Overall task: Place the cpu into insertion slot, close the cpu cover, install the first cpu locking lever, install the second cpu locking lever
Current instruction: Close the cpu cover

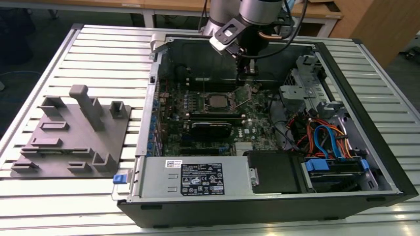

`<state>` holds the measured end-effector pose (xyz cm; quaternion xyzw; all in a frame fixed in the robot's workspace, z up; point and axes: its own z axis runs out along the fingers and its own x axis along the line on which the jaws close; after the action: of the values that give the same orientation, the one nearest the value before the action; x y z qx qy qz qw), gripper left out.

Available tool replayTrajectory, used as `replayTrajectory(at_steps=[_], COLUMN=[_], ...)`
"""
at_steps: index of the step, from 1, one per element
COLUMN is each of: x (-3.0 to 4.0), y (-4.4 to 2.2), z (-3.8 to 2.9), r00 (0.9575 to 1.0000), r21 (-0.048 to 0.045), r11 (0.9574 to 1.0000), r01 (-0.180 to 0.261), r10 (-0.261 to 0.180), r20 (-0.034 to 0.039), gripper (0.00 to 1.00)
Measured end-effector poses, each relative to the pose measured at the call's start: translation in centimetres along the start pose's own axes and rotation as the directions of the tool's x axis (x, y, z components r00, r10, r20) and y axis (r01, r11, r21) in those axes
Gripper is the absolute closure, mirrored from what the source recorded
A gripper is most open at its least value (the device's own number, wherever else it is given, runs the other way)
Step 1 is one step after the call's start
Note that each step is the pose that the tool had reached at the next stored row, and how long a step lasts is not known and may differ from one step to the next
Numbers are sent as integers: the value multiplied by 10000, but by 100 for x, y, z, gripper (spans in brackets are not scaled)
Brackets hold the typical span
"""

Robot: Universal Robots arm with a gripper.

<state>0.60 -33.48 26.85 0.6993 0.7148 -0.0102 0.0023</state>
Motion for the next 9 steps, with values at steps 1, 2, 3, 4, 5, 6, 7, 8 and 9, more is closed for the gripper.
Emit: replayTrajectory(at_steps=[1,2,3,4,5,6,7,8,9], x=[0,-1,-1,-1,-1,-1,-1,-1,-2], y=[14,25,33,41,49,54,59,67,76], z=[0,1,2,3,4,5,7,10,13], r00=[10000,10000,10000,10000,10000,10000,10000,10000,10000], r21=[0,-1,-1,0,-1,0,-1,-1,-1], r11=[10000,10000,10000,10000,10000,10000,10000,10000,10000], r01=[-1,-1,-1,0,-1,-1,0,0,0], r10=[1,1,1,0,1,1,0,0,0], r20=[0,-1,-1,0,-1,-1,-2,-2,-2], gripper=[90,90,90,90,90,90,90,90,90])
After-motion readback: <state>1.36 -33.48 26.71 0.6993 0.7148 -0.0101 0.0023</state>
